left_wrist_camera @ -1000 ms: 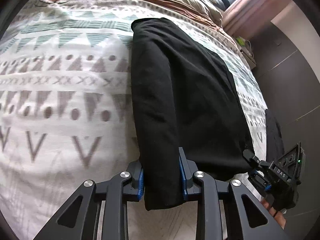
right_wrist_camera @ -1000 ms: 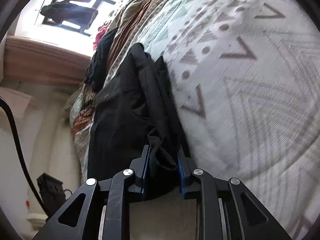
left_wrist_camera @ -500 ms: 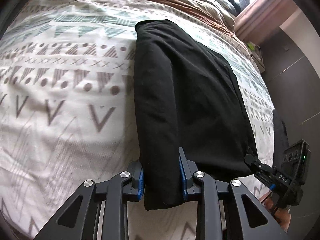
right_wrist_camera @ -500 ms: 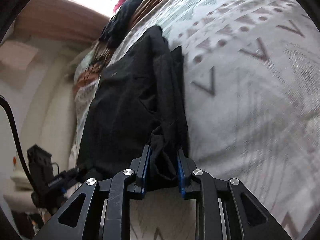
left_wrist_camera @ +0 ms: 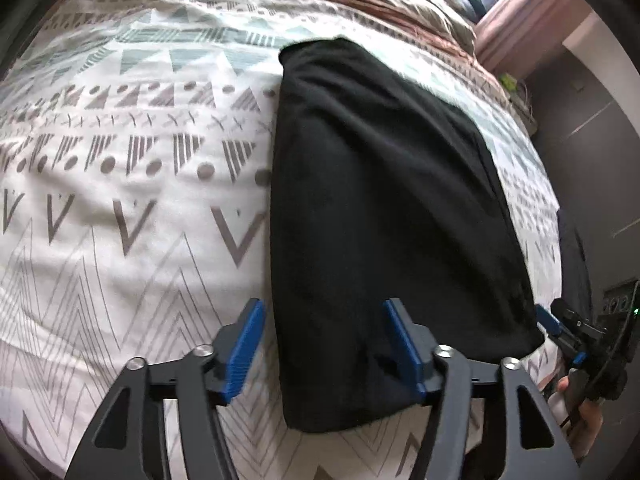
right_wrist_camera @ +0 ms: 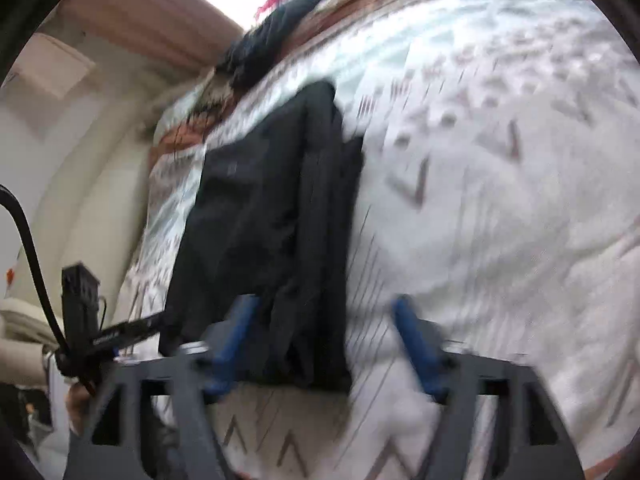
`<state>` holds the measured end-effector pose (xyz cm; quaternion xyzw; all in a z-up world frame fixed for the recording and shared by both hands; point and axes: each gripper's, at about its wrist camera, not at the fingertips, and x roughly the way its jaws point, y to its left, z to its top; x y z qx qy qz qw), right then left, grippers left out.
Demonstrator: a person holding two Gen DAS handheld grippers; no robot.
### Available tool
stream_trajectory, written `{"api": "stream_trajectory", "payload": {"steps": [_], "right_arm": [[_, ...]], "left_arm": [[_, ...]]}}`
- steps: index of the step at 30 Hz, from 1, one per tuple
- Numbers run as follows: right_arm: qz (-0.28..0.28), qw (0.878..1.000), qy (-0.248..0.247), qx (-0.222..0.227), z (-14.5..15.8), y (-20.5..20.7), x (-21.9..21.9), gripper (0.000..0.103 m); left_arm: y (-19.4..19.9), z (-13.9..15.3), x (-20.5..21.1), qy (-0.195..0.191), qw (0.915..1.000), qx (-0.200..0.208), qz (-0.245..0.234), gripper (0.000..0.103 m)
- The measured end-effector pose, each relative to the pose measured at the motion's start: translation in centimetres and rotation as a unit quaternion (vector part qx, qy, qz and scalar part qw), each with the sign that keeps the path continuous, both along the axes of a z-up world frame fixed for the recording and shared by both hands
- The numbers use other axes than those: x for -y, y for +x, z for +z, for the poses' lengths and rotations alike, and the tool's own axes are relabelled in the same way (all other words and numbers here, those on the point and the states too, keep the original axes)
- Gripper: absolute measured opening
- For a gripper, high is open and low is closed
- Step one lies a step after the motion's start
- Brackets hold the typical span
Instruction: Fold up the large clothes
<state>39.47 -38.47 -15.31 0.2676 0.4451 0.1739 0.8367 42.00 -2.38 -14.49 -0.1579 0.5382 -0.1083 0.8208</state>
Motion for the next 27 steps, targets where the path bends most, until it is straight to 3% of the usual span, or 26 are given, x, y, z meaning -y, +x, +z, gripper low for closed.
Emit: {"api": "stream_trajectory", "payload": {"steps": [4,9,17,22,24,26,27], "right_arm": [[-0.01,0.999,0.037,-0.028,-1.2,2.2,0.8,0.087],[-0.005,0.998,0.061,-0.005,-0.6,4.4,-0.2,0.087],[-0.004,0.995,0.095,-0.025,-1.6,9.3,-1.6,0.087],[-0.021,0.993,0.117,0.011,-0.4,11.1,-1.2,0.087],[-0.024,0.989,0.14,0.03,0.3,11.6,-0.7,0.084],[-0.01,0.989,0.145,0.038,0.9,12.3,-1.1,0.07],[0.001,0.989,0.143,0.036,1.0,12.6,-1.5,0.068]], "left_arm": [[1.7,-0.2,-0.5,-0.013,0.9999,0.0,0.011,0.066],[3.9,-0.8,-0.6,-0.021,0.9996,-0.007,0.017,0.067],[7.6,-1.5,-0.7,-0.041,0.9988,-0.01,0.025,0.067],[9.2,-1.3,-0.5,-0.042,0.9987,-0.006,0.028,0.067],[9.8,-1.3,-0.4,-0.04,0.9988,-0.004,0.027,0.067],[10.2,-1.3,-0.2,-0.039,0.9989,-0.003,0.025,0.067],[10.5,-1.4,-0.1,-0.039,0.9989,-0.003,0.023,0.067]]}}
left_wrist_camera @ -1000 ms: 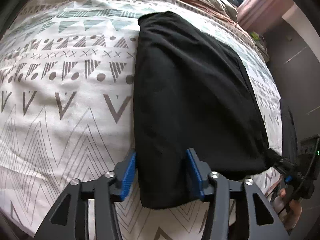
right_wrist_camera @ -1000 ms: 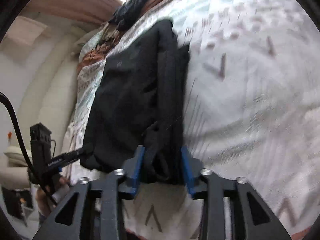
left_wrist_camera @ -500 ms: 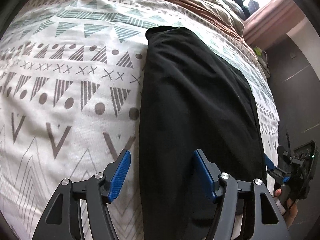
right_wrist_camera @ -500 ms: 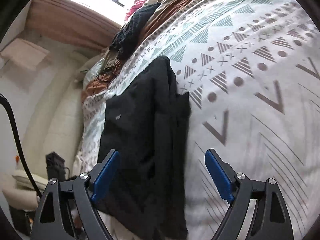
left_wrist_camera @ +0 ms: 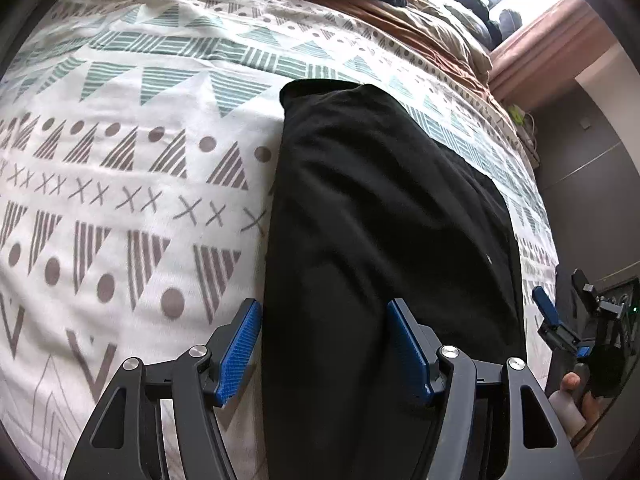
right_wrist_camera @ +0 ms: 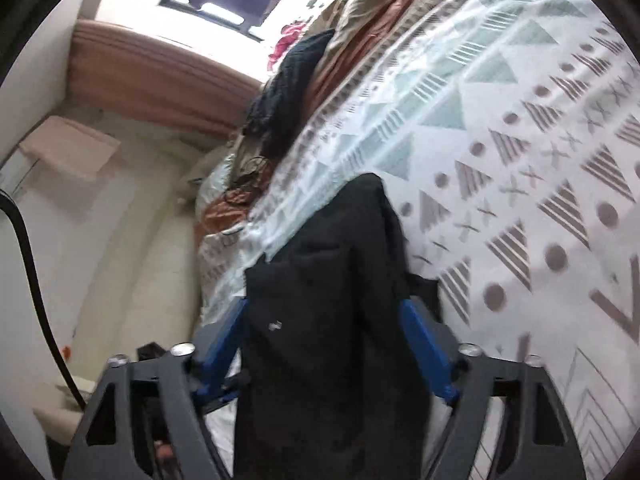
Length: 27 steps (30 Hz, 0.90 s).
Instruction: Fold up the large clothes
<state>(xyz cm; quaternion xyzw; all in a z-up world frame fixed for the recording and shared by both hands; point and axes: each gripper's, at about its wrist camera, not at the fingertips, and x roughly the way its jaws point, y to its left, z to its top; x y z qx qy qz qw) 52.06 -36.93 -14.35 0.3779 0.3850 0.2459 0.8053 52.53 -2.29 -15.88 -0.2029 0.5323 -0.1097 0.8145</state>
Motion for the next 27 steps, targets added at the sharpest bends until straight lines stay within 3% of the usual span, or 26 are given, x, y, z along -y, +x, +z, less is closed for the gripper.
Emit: {"api": "stream_trajectory", "payload": {"steps": [3,9,10,13,14,19,27], "right_arm": [[0.02,0.999,-0.028,-0.014,-0.3,1.0,-1.5,0.065],[0.047,0.997,-0.036,-0.039,-1.7,2.8,-3.0,0.06],[0.05,0.997,-0.038,-0.049,-2.2,3.2,-3.3,0.052],[0.032,0.996,-0.044,-0.075,-3.3,3.6,-3.0,0.01],[0.029,0.996,-0.034,-0.077,-3.5,3.5,-2.6,0.005],[0.006,0.998,-0.032,-0.055,-2.2,1.8,-1.2,0.003],[-0.012,0.996,-0.028,-0.08,-3.4,0.3,0.8,0.002]], "left_arm": [[0.8,-0.1,0.3,-0.001,1.0,-0.001,0.001,0.067],[2.0,0.0,0.8,0.005,1.0,-0.003,0.003,0.067],[2.2,0.1,0.9,0.007,1.0,-0.004,0.003,0.067],[2.8,0.2,1.0,0.012,0.9999,-0.006,0.003,0.067],[2.9,0.2,0.9,0.014,0.9999,-0.006,0.003,0.067],[4.3,1.3,0.7,0.018,0.9995,0.007,0.027,0.066],[7.4,1.3,2.1,0.058,0.9979,0.006,0.03,0.066]]}}
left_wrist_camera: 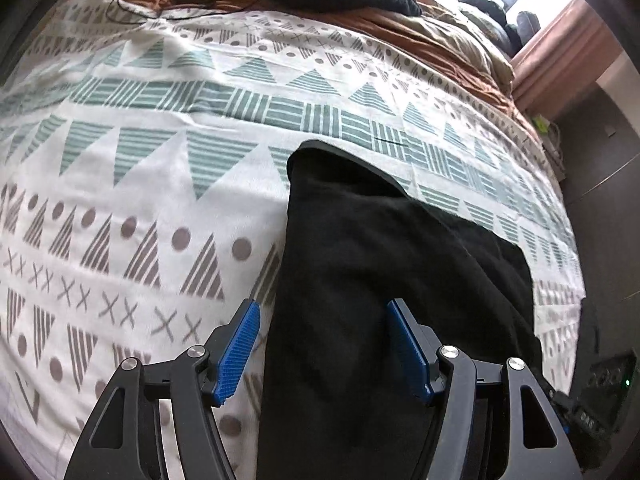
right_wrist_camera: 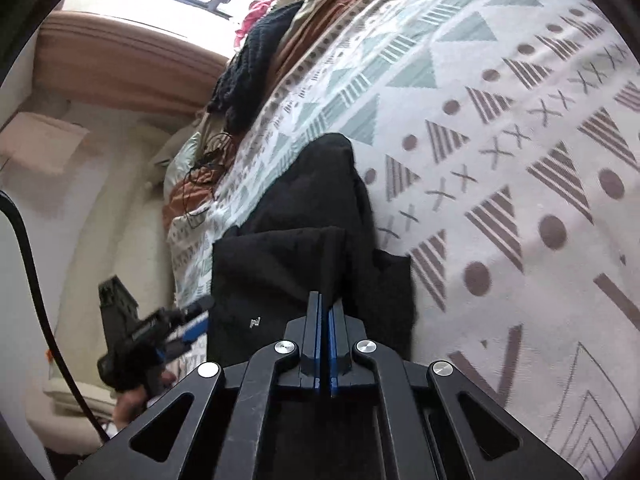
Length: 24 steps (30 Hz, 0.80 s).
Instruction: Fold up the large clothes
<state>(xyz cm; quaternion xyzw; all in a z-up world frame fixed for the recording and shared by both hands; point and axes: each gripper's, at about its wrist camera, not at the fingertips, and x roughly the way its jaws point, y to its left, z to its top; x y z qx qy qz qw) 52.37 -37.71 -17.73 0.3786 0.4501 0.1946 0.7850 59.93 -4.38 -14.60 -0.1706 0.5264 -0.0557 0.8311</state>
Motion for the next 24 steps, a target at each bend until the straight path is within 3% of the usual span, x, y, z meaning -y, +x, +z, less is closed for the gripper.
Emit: {"api": "stream_trajectory", "payload": {"steps": [9,15,16,18,19,20,24], "right_arm": [[-0.011,1.0,0.009,-0.02,-0.9,0.1,1.1,0.002],[0.001,1.0,0.016,-0.021,-0.4,0.4,1.7,0.006],[-0.002,1.0,0.02,-0.018,-0.3,0.4,1.8,0.01],[-0.022,0.999,0.028,-0.01,0.0,0.1,2.9,0.03],[-0.031,0.999,0.029,-0.012,-0.1,0.0,3.3,0.051],[-0.034,0.999,0.031,-0.014,-0.2,0.1,3.5,0.062],[-0.005,0.998,0.046,-0.041,-1.6,0.5,2.9,0.062]], "left_arm": [[4.2,-1.7,1.3,0.021,0.9996,-0.015,0.008,0.066],[5.0,-2.2,1.5,0.022,0.9994,-0.025,0.006,0.066],[5.0,-2.1,1.4,0.02,0.9995,-0.025,0.006,0.066],[4.5,-1.7,1.0,0.01,0.9996,-0.025,0.001,0.066],[4.2,-1.5,0.9,0.003,0.9997,-0.025,-0.003,0.066],[4.0,-1.5,0.8,0.0,0.9997,-0.026,-0.005,0.066],[2.0,-1.0,0.6,-0.005,0.9994,-0.025,-0.024,0.066]]}}
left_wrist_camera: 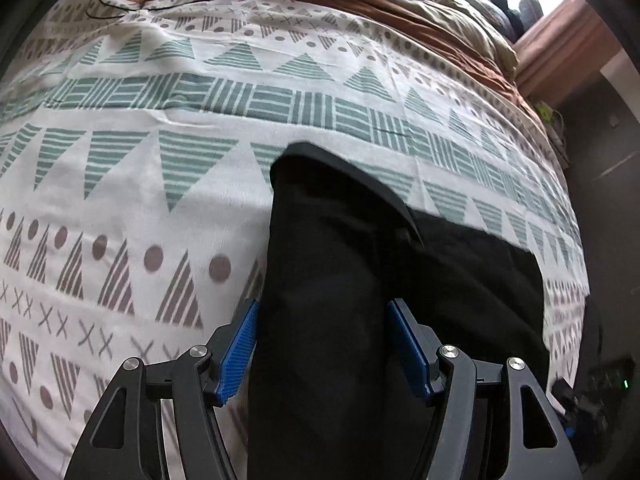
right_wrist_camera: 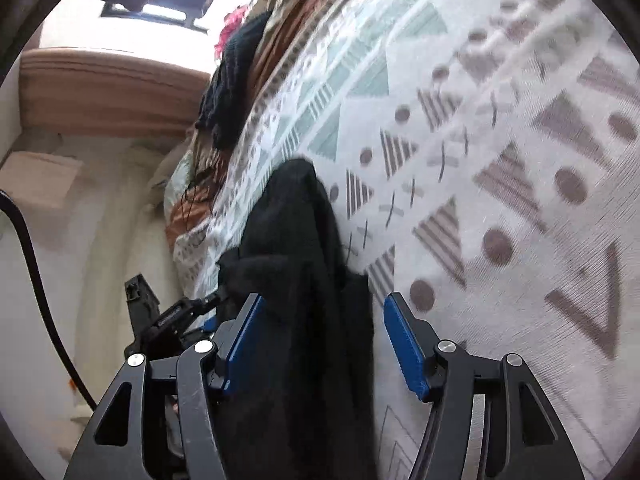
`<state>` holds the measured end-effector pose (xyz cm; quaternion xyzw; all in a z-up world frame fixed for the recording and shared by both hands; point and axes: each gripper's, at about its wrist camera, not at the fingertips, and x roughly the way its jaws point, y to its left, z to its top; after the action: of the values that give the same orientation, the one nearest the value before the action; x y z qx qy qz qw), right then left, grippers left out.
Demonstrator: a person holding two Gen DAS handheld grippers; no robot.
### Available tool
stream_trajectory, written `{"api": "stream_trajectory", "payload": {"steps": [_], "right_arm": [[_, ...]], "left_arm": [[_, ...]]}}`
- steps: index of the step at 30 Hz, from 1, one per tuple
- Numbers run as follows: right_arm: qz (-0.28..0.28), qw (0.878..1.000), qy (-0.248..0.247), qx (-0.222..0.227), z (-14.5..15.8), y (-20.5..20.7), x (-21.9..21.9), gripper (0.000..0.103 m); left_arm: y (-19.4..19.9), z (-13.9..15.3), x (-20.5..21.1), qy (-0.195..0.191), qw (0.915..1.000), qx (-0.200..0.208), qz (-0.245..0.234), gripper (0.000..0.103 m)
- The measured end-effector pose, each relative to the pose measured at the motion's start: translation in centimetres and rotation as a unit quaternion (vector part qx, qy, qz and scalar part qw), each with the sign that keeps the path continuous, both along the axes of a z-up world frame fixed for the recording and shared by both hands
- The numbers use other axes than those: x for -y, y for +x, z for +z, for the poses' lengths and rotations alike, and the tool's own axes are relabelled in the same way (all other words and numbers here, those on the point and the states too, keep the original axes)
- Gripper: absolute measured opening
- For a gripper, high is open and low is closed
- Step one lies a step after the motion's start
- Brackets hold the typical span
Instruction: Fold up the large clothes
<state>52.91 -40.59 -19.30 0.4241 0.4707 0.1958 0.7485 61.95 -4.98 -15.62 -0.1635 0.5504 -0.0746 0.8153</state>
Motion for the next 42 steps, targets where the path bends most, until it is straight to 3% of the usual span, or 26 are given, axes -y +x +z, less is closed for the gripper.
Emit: {"api": "stream_trajectory", "payload": {"steps": [10,14,22,24,29,32,37,42], "right_arm": [[0.074,0.997,0.004,-0.013,-1.4,0.9,-2.6,0.064],[0.093,0.995,0.03,-0.017,-2.1,2.4,-3.4,0.064],[0.111,0.994,0.02,-0.015,-1.9,3.4,-4.6,0.063],[0.113,0.993,0.017,-0.015,-2.1,3.6,-4.6,0.054],[0.111,0.994,0.014,-0.01,-2.1,3.6,-4.8,0.028],[0.11,0.994,-0.001,0.017,-0.7,3.1,-5.0,0.02],[0.103,0.994,-0.002,0.039,1.0,2.3,-5.2,0.016],[0.098,0.992,0.001,0.075,3.9,0.3,-5.1,0.016]], "left_arm": [[-3.8,0.0,-1.0,-0.02,0.9986,-0.013,-0.048,0.066],[-4.2,-0.4,-1.4,-0.027,0.9983,-0.016,-0.048,0.066],[-3.0,-2.5,-1.3,-0.074,0.9962,-0.035,-0.028,0.066],[-2.8,-2.6,-1.3,-0.081,0.996,-0.033,-0.02,0.065],[-3.0,-1.9,-0.9,-0.073,0.9969,-0.027,-0.012,0.052],[-3.4,-0.9,-0.7,-0.059,0.9981,-0.017,-0.012,0.046],[-4.3,0.8,-0.5,-0.055,0.9984,0.004,-0.014,0.036],[-6.1,3.5,-1.1,-0.061,0.9976,0.031,-0.012,0.033]]}}
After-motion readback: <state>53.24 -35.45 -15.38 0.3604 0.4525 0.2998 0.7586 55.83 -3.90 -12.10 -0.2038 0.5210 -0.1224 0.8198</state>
